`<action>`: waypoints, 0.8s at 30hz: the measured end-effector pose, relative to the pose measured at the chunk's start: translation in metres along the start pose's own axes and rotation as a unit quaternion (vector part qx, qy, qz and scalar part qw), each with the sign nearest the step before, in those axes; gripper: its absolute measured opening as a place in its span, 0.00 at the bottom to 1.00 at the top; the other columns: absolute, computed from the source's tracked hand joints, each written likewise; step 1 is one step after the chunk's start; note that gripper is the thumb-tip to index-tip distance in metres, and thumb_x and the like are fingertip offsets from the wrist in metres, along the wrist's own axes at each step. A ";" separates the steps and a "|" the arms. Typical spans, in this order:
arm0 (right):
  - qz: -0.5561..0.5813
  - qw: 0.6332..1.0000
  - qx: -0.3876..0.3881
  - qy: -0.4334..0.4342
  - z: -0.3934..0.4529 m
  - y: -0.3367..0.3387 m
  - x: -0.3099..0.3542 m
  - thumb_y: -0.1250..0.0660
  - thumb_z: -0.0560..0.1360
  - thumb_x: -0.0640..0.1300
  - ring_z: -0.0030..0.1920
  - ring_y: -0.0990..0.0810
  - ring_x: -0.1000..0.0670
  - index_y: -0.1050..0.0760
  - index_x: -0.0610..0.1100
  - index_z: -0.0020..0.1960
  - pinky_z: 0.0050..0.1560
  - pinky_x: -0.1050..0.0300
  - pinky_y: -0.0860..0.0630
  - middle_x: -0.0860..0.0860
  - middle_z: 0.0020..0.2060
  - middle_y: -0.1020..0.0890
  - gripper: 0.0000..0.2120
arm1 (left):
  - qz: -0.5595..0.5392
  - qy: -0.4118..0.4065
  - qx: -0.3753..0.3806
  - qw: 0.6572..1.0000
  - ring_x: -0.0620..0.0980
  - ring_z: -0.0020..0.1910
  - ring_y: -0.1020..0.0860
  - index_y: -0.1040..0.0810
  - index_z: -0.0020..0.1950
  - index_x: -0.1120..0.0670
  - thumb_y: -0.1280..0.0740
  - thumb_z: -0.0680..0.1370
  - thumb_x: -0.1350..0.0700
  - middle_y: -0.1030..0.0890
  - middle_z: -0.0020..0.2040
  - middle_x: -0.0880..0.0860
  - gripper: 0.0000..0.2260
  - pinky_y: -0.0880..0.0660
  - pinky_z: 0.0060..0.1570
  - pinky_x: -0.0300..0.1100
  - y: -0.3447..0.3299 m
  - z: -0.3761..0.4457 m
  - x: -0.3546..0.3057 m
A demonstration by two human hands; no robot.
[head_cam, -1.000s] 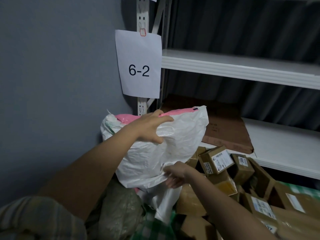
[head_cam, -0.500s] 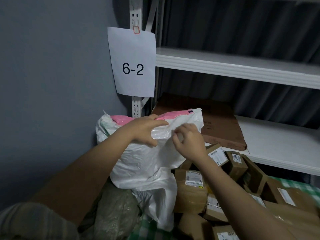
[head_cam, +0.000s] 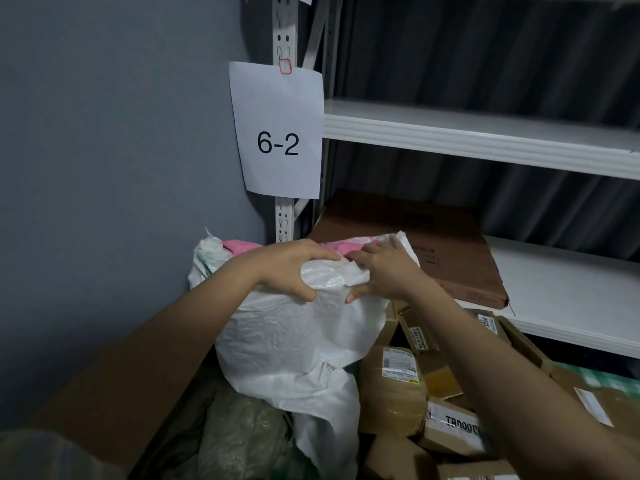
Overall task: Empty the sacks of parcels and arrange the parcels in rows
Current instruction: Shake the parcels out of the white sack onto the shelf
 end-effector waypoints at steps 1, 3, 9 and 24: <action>-0.003 1.000 -0.005 0.009 0.000 0.001 0.002 0.36 0.65 0.74 0.68 0.32 0.44 0.35 0.52 0.73 0.72 0.44 0.48 0.49 0.65 0.26 0.43 | 0.001 0.001 -0.001 1.000 0.44 0.66 0.31 0.38 0.73 0.35 0.28 0.65 0.48 0.33 0.69 0.43 0.38 0.31 0.66 0.47 -0.001 -0.001 0.001; -0.002 1.000 -0.011 0.024 0.000 0.004 0.005 0.38 0.68 0.73 0.63 0.28 0.45 0.31 0.50 0.72 0.65 0.50 0.38 0.48 0.62 0.24 0.40 | 0.006 0.001 -0.014 1.000 0.44 0.65 0.30 0.40 0.74 0.36 0.28 0.66 0.47 0.31 0.69 0.42 0.39 0.30 0.64 0.48 -0.001 -0.005 0.003; 0.065 0.997 0.010 0.051 -0.001 0.008 0.009 0.38 0.76 0.63 0.54 0.23 0.47 0.19 0.41 0.51 0.53 0.54 0.29 0.48 0.57 0.20 0.25 | 0.120 0.021 -0.081 0.989 0.46 0.68 0.31 0.40 0.74 0.38 0.32 0.70 0.36 0.29 0.70 0.42 0.35 0.40 0.69 0.51 0.006 -0.020 0.007; 0.131 0.990 -0.040 -0.031 -0.005 0.020 0.010 0.44 0.80 0.60 0.31 0.32 0.53 0.36 0.47 0.31 0.36 0.54 0.38 0.52 0.28 0.29 0.24 | 0.137 0.093 -0.131 0.977 0.49 0.62 0.27 0.30 0.69 0.40 0.45 0.65 0.22 0.24 0.65 0.44 0.38 0.34 0.63 0.46 0.022 -0.035 0.031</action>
Point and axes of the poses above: each hand's wrist, its own z-axis towards the middle knuckle, its own y-axis out of the back of the hand, x = y × z, the point moved 7 cm from there along z, towards the middle knuckle
